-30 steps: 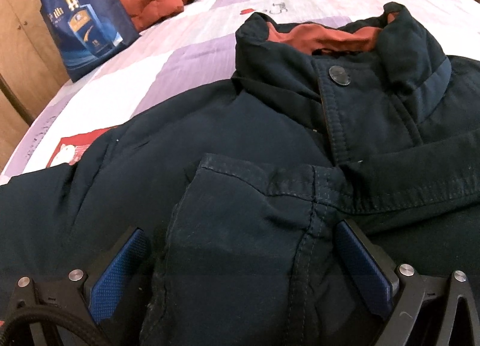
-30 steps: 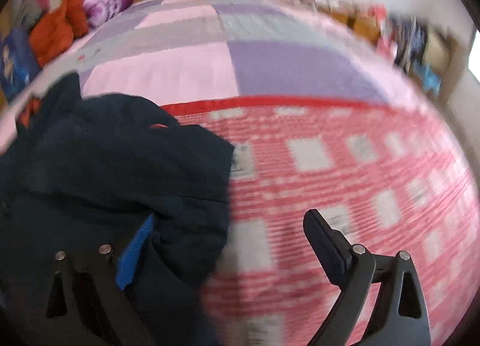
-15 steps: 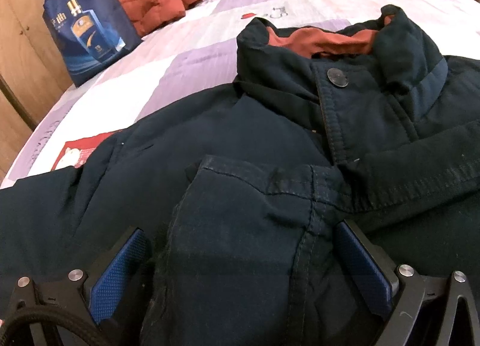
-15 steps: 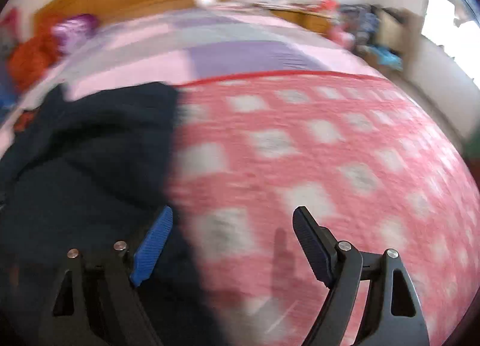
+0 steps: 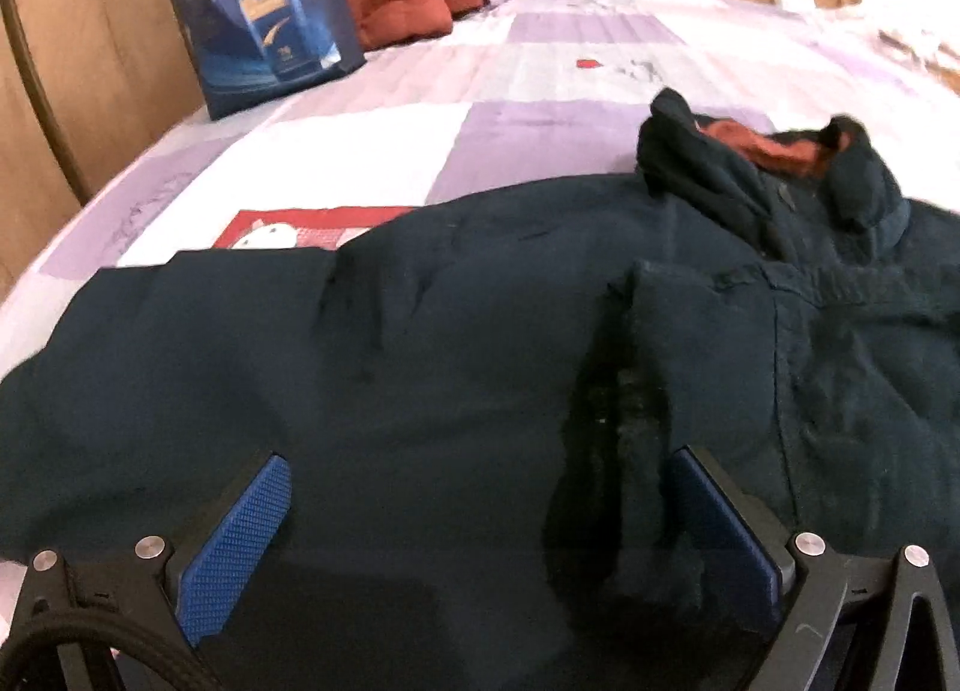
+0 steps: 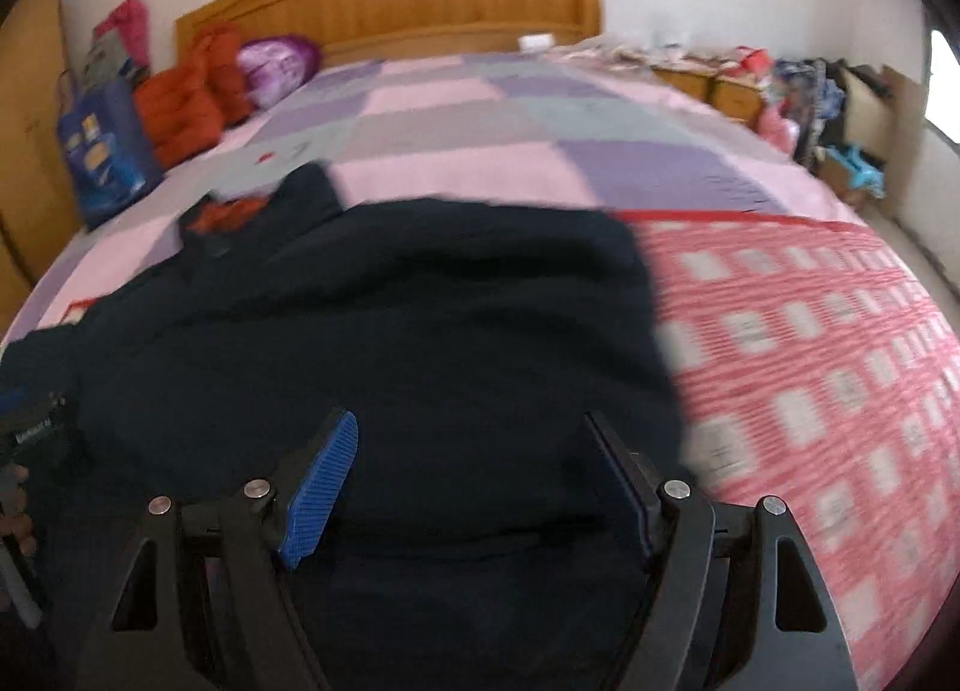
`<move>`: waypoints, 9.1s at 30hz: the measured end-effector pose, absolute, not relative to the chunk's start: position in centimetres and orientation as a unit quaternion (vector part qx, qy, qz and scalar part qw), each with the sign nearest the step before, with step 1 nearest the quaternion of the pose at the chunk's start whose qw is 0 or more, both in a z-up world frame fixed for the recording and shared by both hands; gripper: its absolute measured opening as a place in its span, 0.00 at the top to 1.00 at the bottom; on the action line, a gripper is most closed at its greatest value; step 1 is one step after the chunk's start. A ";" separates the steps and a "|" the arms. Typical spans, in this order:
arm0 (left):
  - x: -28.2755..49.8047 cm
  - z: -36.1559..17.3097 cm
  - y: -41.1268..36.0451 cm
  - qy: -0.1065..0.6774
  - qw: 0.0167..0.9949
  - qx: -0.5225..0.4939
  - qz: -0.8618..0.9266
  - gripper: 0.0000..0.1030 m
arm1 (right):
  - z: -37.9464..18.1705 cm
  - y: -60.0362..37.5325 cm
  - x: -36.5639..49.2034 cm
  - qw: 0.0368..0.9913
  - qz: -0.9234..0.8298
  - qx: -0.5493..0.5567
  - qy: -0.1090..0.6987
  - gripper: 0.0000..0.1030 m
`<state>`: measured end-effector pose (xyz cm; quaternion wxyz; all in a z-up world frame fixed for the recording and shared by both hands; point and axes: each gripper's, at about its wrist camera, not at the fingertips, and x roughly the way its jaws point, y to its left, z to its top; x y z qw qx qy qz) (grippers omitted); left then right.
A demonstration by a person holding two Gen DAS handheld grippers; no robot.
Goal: Fold large clothes
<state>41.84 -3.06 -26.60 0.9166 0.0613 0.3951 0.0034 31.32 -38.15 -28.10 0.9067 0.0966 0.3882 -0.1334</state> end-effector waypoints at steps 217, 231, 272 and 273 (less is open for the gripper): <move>51.5 -30.2 2.8 0.436 0.897 0.063 0.035 0.03 | -31.0 -33.8 43.9 0.888 -0.129 -0.025 0.440 0.23; 50.7 -29.2 -7.2 0.440 0.892 0.067 -0.083 0.01 | -27.2 -24.8 47.4 0.904 -0.032 -0.060 0.421 0.23; 31.2 -29.1 -2.3 0.413 0.887 0.153 -0.140 0.06 | -27.0 -28.3 27.9 0.901 -0.051 -0.046 0.427 0.26; 30.9 -29.8 -3.0 0.422 0.880 0.163 -0.143 0.06 | -27.4 -26.8 27.8 0.899 -0.031 -0.058 0.434 0.20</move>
